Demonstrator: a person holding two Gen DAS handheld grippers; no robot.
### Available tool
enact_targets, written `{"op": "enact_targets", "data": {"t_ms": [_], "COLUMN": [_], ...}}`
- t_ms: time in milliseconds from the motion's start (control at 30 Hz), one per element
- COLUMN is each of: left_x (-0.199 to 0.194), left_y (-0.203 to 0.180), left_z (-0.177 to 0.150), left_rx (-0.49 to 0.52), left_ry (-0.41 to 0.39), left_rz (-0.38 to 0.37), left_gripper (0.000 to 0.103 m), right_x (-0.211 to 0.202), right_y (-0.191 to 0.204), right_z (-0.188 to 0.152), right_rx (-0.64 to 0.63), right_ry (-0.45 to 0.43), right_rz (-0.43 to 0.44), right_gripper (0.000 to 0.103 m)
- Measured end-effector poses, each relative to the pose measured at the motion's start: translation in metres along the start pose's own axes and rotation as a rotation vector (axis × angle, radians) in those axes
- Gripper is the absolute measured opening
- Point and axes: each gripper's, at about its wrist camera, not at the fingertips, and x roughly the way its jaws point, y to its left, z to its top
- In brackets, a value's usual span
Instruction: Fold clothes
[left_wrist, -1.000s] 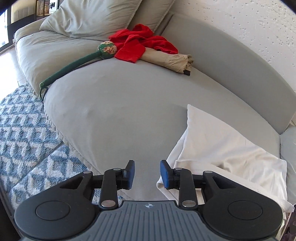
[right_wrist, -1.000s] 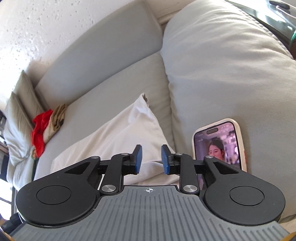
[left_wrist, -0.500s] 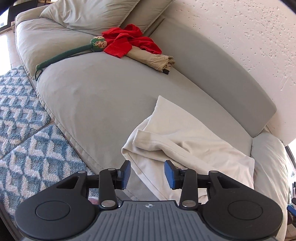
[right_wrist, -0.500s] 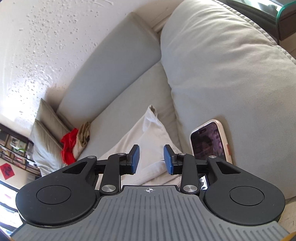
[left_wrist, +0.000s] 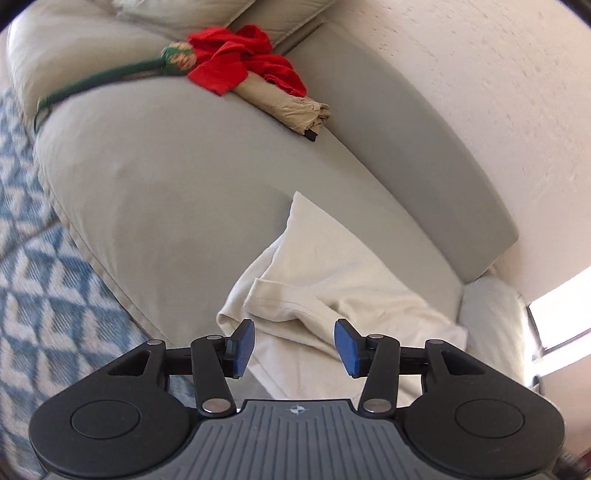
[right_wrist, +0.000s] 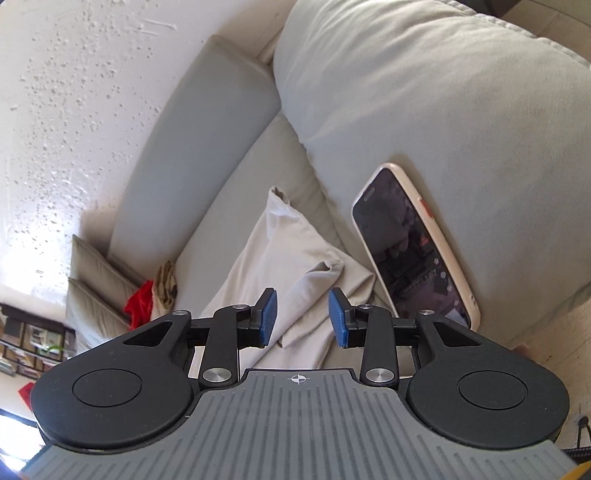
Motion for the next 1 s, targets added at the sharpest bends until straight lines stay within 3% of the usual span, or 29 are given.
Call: {"op": "enact_targets", "data": {"t_ms": [100,200,467,633,733,800,900,1000], "left_x": [0.013,0.027,0.055,0.059,0.058,0.056,0.051,0.046], "left_y": [0.028,0.040,0.047,0.049,0.043,0.038,0.034,0.033], "left_z": [0.009,0.013,0.015,0.021,0.020,0.017,0.015,0.012], "left_rx": [-0.243,-0.347,-0.420,-0.417,-0.377,-0.343,-0.305,-0.302], "left_ry": [0.024,0.035,0.100,0.100,0.099,0.099,0.089,0.085], "left_rz": [-0.097,-0.098,-0.060,-0.062,-0.061,-0.063,-0.047,-0.050], "left_gripper": [0.046,0.046,0.046,0.047,0.047,0.047,0.048,0.048], "right_x": [0.007,0.022,0.066,0.082,0.096,0.106,0.125,0.137], "right_y": [0.004,0.007,-0.002,-0.009,-0.002,0.005,0.014,0.008], "right_z": [-0.004,-0.002,0.009,0.020,0.027,0.030,0.034,0.034], "right_rx": [0.008,0.016,0.126,0.220,0.199,0.149,0.073,0.144], "right_ry": [0.022,0.048,0.103,0.103,0.123,0.124,0.154,0.184], "right_rz": [0.023,0.016,-0.035,-0.061,-0.102,-0.160,-0.256,-0.261], "right_gripper": [0.053,0.054,0.055,0.067,0.067,0.058,0.058,0.054]}}
